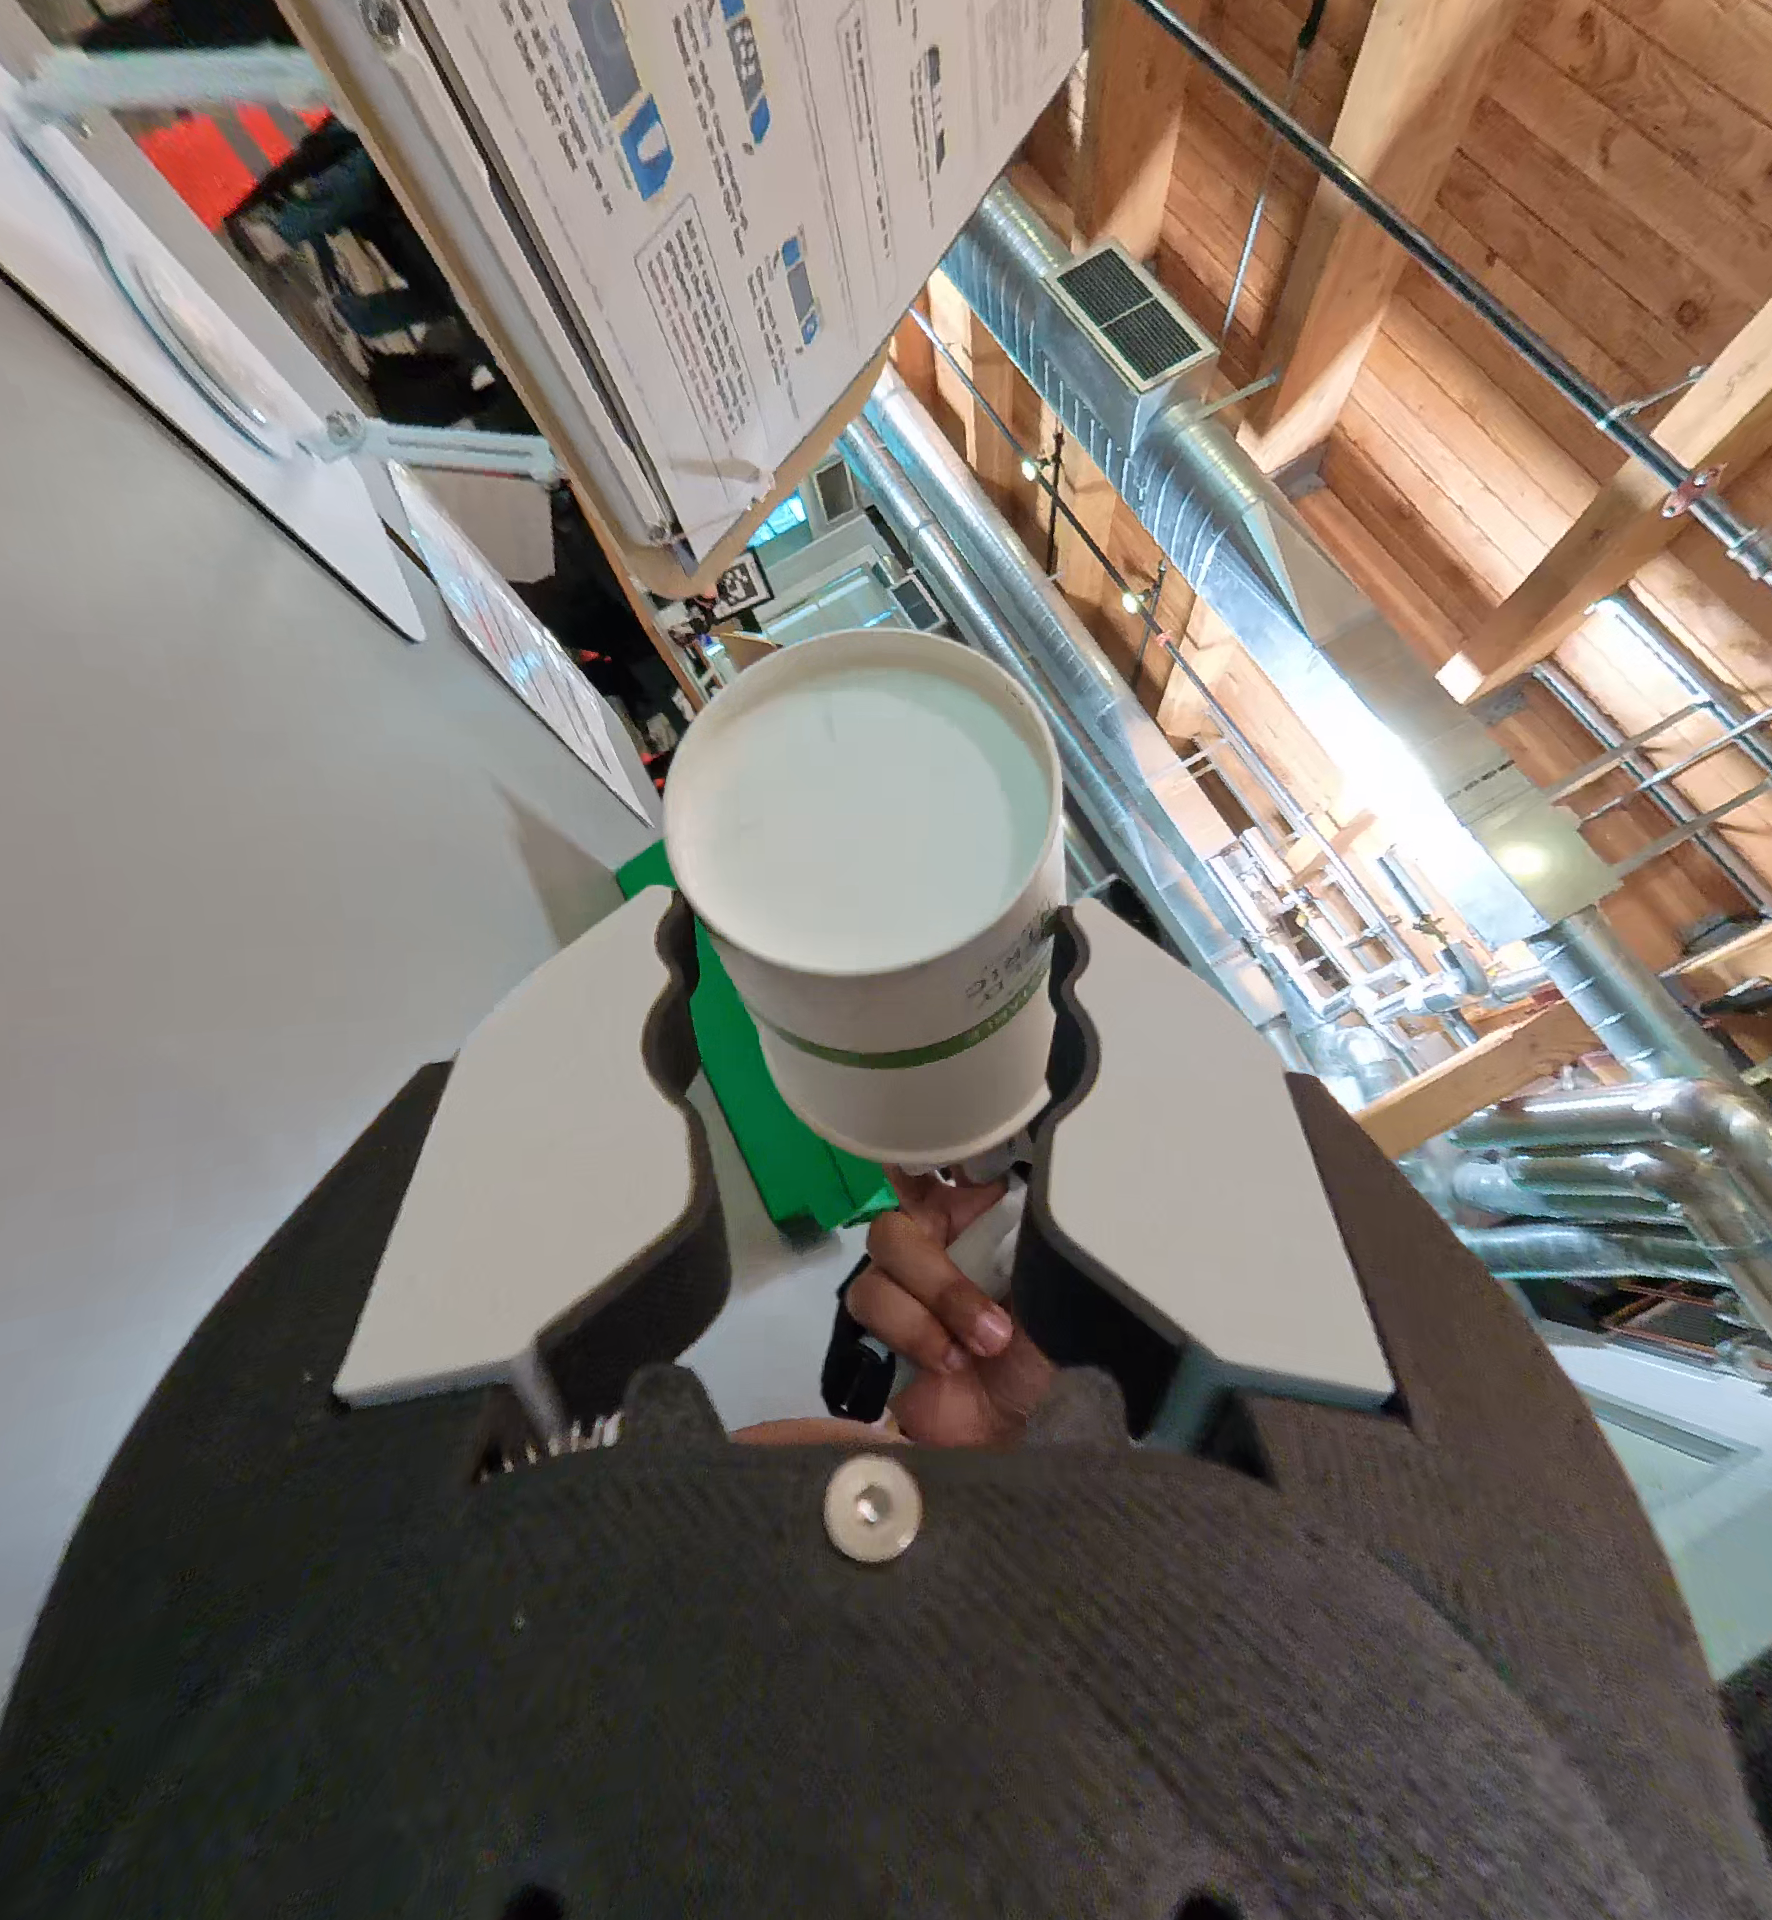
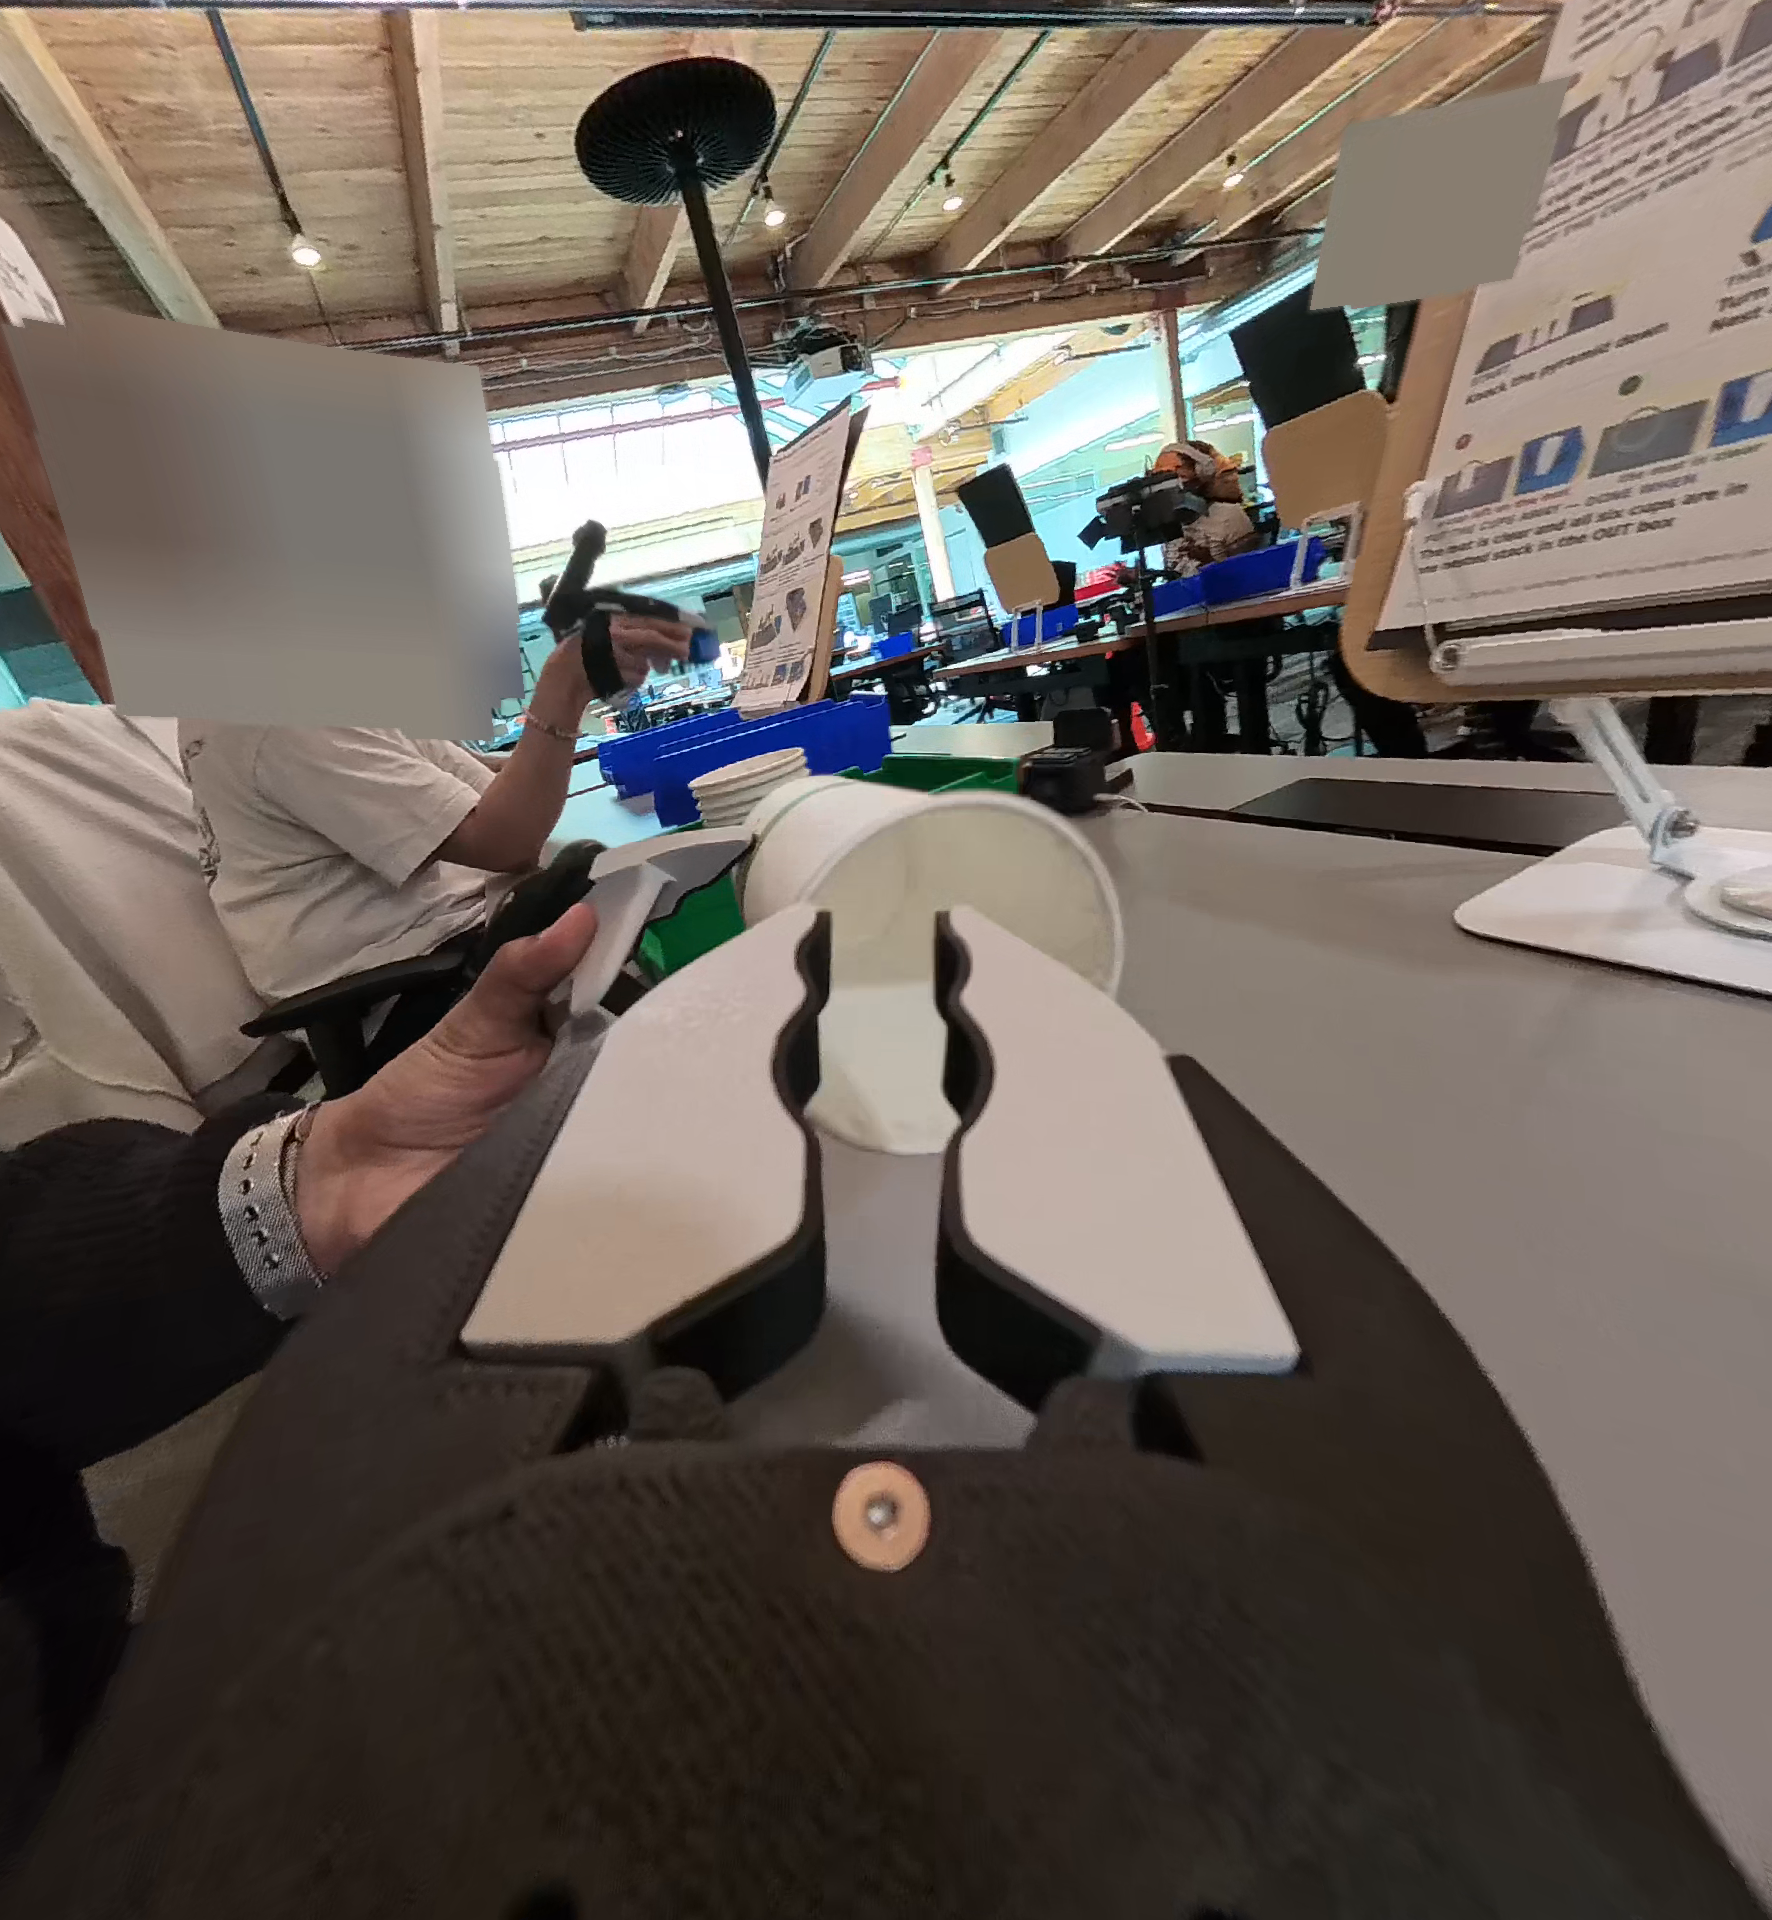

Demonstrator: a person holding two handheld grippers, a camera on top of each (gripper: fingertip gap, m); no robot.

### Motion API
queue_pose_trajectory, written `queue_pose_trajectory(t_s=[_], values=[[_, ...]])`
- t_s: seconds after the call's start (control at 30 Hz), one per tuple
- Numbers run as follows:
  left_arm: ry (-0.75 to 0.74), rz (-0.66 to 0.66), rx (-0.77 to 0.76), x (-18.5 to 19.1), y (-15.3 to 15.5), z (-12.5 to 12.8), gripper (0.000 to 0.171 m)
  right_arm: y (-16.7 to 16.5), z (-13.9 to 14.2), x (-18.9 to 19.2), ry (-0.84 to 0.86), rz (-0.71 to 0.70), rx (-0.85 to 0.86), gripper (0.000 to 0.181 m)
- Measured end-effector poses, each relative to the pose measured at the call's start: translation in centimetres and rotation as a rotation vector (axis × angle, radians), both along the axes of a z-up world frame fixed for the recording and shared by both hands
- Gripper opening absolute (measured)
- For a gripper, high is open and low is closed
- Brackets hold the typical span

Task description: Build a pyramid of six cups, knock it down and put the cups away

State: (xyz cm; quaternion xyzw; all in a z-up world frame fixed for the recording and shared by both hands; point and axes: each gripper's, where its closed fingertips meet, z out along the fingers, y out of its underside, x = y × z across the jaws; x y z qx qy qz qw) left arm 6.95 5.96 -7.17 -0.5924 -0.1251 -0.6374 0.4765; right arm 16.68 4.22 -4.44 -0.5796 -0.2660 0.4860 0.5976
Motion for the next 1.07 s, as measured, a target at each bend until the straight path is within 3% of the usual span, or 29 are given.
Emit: queue_pose_trajectory(t_s=[0.2,0.43,0.57,0.67,0.8,0.97,1.07], values=[[0.225,0.144,0.076,-2.2,1.1,0.3,0.066,1.3,0.0,1.3,0.04,-0.056,-0.055,0.016],[0.905,0.36,0.201,-4.1,3.7,-1.5,0.066,1.8,-0.1,1.9,0.065,-0.072,-0.094,0.013],[1.028,0.336,0.166,-3.2,4.9,-2.8,0.066,2.0,-0.3,2.2,0.069,-0.083,-0.109,0.011],[1.205,0.328,0.188,-2.3,7.6,-3.4,0.066,2.4,-0.3,2.4,0.065,-0.097,-0.116,0.01],[1.286,0.279,0.191,-0.4,9.6,-4.7,0.066,3.4,-1.2,3.1,-0.011,-0.169,-0.098,0.008],[1.381,0.289,0.236,-0.3,9.2,-6.0,0.066,4.0,-2.8,2.7,-0.096,-0.176,-0.101,0.009],[1.349,0.282,0.249,-0.3,9.1,-5.9,0.066,4.0,-3.6,2.0,-0.142,-0.164,-0.106,0.012]])
